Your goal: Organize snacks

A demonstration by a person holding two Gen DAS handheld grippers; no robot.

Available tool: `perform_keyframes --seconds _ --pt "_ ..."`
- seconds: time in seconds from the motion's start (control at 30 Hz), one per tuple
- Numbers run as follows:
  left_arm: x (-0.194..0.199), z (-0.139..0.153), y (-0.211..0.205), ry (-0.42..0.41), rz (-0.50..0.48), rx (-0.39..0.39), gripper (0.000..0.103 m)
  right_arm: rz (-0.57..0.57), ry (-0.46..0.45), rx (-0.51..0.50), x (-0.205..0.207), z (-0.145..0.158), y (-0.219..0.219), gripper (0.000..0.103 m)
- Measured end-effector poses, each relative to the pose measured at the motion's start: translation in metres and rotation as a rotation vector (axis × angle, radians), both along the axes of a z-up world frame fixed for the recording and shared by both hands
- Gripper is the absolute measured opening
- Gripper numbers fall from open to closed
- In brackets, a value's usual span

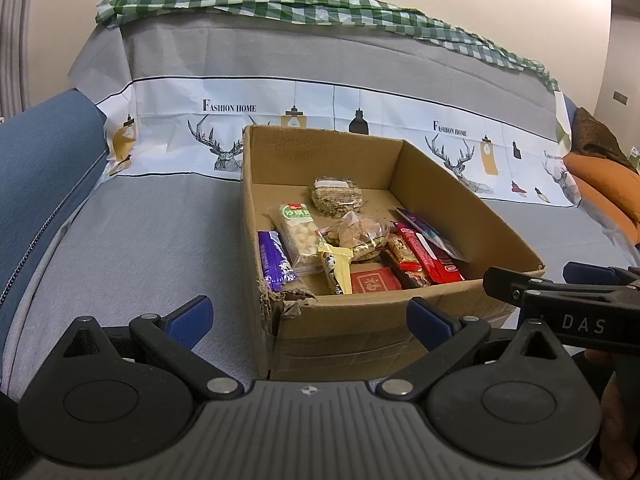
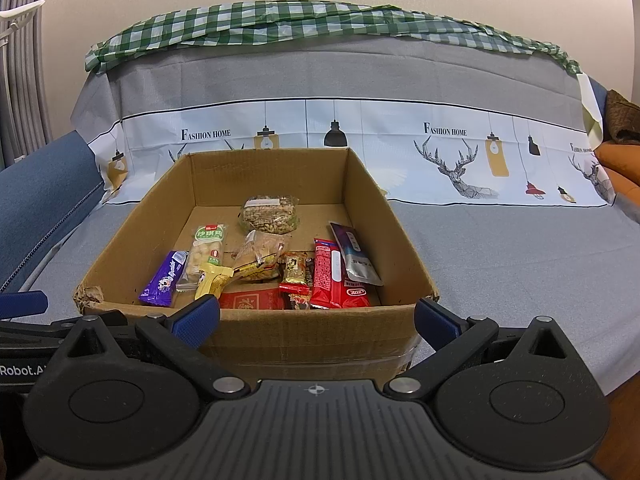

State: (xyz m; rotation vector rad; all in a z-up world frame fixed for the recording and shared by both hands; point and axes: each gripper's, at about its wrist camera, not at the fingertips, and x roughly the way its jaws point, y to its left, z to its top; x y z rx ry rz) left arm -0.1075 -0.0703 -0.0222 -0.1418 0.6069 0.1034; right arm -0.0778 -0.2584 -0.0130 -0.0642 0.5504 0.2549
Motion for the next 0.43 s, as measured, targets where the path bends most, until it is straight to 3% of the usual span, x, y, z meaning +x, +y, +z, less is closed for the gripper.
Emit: perform_keyframes --seconds 0.43 --pt "-0.0035 0.0042 -0.0003 -0.021 -0.018 -0.001 0.103 -0.002 -0.009 0.013 -0.0004 0.0026 -0.0022 0.102"
